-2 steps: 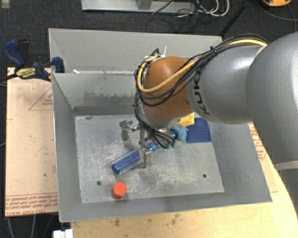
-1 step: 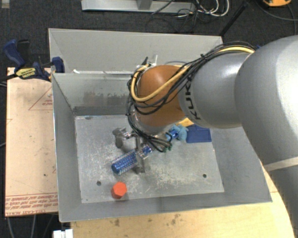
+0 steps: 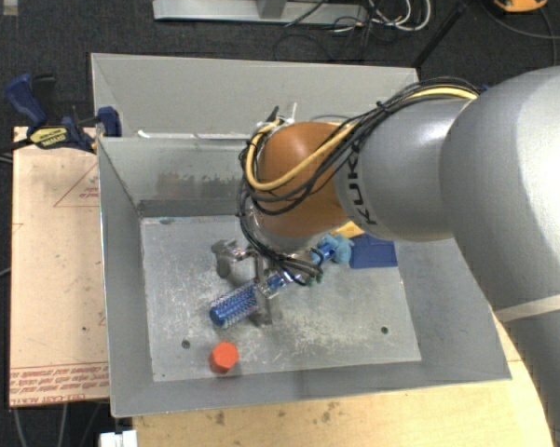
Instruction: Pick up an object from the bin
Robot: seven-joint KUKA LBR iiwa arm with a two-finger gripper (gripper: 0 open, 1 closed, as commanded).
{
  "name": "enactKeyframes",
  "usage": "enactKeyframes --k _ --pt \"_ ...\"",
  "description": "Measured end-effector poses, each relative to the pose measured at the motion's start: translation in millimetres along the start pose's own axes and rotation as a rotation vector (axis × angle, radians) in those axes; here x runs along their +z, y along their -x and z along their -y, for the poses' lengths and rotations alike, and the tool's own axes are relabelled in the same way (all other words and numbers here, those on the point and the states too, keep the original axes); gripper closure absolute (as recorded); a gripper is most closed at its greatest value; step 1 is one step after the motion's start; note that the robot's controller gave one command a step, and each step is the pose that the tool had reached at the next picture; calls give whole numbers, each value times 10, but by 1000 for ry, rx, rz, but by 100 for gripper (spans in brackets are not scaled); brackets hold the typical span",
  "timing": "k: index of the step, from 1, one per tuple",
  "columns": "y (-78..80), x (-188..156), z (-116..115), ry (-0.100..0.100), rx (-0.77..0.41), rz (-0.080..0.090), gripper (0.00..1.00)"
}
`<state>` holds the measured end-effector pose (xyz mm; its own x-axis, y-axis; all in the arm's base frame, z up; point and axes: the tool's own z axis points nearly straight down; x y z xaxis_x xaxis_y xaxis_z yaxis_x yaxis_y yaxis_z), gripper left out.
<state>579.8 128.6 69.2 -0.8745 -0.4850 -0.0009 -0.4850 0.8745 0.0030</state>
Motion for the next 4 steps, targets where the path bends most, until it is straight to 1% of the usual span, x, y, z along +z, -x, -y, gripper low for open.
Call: enactKeyframes --k 1,2,3,4 --pt "-3 7 -3 1 0 0 100" --pt "6 -394 -7 -3 2 4 100" --pt "22 -912 -10 -4 3 6 100" --pt "34 -1242 -15 -4 5 5 100"
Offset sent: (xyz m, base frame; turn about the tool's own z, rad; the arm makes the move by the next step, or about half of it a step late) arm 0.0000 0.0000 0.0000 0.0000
